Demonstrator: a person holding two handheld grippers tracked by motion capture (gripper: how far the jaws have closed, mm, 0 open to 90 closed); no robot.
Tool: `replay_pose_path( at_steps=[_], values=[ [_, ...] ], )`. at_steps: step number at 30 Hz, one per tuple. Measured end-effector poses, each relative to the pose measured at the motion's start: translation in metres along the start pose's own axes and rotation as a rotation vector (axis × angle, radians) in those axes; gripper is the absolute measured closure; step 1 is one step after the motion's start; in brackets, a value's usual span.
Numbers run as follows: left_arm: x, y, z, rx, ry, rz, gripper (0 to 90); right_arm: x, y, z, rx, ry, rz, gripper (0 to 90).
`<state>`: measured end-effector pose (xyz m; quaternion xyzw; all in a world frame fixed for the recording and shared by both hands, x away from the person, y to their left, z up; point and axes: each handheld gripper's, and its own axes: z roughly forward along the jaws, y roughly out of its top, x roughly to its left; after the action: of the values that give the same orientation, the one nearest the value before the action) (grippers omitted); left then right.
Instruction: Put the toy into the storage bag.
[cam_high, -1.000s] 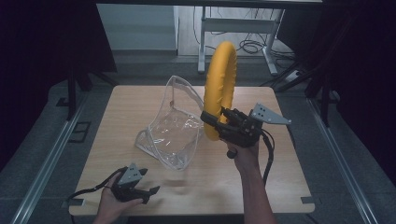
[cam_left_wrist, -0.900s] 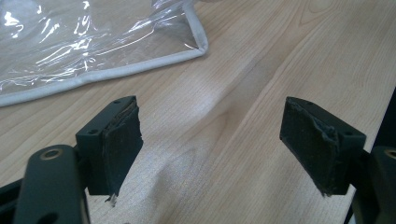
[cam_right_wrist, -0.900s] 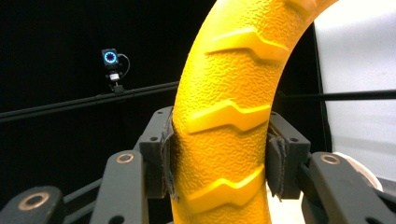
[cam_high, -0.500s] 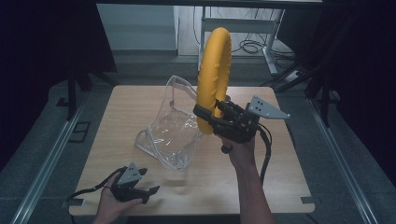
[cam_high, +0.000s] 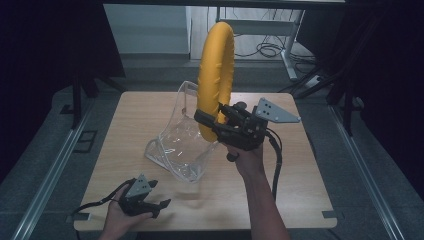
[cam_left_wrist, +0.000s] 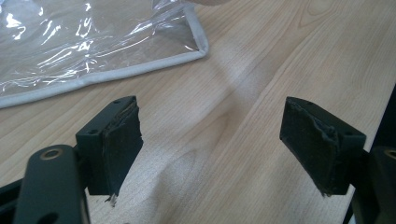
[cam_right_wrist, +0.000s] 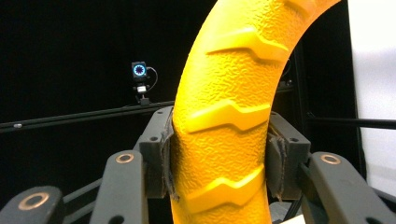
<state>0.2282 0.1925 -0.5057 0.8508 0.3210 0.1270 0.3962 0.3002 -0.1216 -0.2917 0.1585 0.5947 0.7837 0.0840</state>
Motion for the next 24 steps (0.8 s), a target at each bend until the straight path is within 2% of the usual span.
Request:
replay_pose_path(
  at_steps=[24],
  values=[
    [0.000,-0.001,-0.001,0.015,0.006,0.016,20.4,0.005,-0.021,0.037,0.034,0.090,0.046,50.5]
  ],
)
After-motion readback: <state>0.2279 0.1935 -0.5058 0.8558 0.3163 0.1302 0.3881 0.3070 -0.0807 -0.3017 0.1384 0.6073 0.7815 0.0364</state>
